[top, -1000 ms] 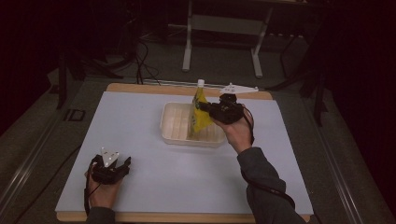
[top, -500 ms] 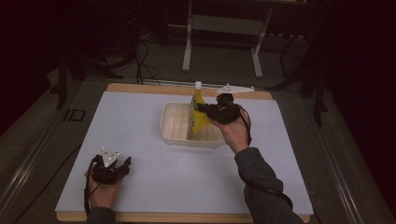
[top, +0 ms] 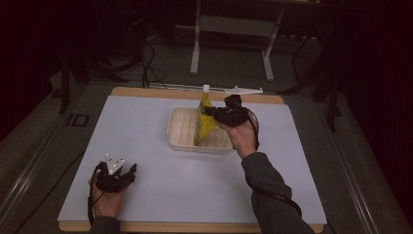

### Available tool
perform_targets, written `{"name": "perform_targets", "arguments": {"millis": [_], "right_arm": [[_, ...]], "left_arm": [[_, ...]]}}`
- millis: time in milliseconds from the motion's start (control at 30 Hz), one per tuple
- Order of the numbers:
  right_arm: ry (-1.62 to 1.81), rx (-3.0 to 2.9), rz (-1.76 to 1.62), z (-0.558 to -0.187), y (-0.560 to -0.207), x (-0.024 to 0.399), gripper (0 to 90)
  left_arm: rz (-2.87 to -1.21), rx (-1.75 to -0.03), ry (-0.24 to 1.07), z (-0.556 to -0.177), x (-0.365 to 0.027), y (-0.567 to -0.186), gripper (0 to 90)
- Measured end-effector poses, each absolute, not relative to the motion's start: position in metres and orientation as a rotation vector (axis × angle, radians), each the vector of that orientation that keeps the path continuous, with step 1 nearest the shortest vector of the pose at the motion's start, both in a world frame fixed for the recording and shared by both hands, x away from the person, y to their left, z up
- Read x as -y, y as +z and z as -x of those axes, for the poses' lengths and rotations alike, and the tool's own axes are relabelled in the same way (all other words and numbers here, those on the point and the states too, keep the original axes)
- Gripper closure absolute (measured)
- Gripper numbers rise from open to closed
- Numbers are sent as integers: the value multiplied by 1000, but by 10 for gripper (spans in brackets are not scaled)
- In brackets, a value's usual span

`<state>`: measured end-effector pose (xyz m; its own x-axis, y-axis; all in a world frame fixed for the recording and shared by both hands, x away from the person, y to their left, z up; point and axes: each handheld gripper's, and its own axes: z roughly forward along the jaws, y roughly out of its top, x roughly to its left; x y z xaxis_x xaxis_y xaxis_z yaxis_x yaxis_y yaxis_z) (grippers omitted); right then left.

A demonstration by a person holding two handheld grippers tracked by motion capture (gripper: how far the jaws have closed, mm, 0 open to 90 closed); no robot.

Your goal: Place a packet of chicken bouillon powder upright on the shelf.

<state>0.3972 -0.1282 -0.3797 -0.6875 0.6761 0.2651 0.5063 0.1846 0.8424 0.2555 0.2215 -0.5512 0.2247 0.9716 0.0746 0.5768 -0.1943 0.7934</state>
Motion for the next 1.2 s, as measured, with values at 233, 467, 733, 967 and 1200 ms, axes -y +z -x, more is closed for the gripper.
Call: {"name": "perform_targets", "arguments": {"millis": [233, 467, 733, 967, 1200], "right_arm": [[1503, -2281, -1192, -403, -381, 126, 900], [1497, -2282, -1229, -409, -385, 125, 900], [1477, -2287, -1243, -417, -388, 125, 900], [1457, -2309, -1208, -421, -392, 127, 899], [1427, -2335, -1176, -427, -395, 127, 900]], "left_arm": [[-1862, -1425, 792, -255, -222, -551, 466], [-1865, -1425, 790, -255, -222, -551, 465], [-1866, -1423, 791, -255, -222, -551, 465], [-1862, -1424, 791, -255, -222, -551, 465], [-1863, -1423, 790, -255, -222, -551, 465]]}}
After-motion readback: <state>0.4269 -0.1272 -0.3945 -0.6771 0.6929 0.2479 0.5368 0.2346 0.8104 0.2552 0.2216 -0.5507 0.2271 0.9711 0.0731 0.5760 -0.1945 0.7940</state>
